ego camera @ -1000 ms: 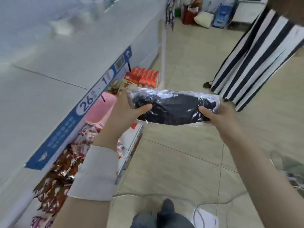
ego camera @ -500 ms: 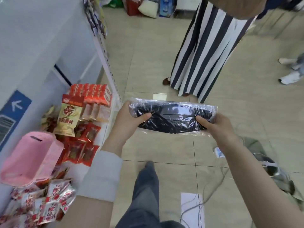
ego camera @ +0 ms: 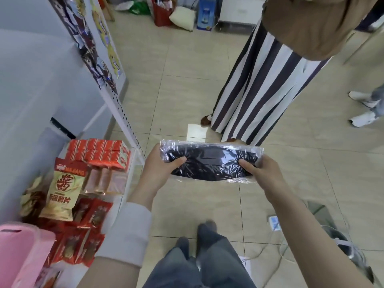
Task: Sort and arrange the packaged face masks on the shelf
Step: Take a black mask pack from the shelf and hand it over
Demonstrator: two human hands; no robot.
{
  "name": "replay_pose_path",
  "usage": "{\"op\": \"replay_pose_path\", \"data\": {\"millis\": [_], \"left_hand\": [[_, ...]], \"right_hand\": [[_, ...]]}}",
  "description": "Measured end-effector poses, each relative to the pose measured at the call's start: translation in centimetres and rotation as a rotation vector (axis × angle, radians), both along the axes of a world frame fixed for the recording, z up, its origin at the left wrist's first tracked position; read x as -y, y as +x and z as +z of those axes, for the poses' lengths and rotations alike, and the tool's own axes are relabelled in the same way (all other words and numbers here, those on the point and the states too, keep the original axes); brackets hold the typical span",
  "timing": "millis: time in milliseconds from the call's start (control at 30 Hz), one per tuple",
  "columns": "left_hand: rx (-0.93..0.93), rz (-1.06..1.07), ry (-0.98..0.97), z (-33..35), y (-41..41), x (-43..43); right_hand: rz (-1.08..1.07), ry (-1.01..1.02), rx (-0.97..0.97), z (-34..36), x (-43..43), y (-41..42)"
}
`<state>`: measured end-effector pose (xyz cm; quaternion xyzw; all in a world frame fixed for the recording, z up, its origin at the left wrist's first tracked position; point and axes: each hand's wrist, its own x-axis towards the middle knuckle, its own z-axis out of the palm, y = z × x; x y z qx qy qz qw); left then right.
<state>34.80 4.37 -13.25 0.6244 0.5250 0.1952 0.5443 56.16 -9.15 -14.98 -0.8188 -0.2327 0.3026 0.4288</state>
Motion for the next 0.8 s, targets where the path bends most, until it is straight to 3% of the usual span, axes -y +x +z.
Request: {"op": "replay_pose_path", "data": {"millis": [333,433,600,800], "left_hand": [[-0.077,0.219,0.006,-0.4,6.7,-8.9],[-0.098,0.305,0.015,0.3,8.5,-11.0],[-0.104,0.470,0.062,1.8,9.1,-13.5],[-0.116,0.645,0.141,3.8,6.1,-14.3]], "right_hand": [[0.207,-0.142,0.093,-1.4,-13.9,9.5],[0.269,-0.064,0.008,0.4,-18.0,11.4],[0.417,0.008,0.024,2.4,-24.5,12.8],[0.590,0.071,-0.086,3.7,-30.0,9.6]]}}
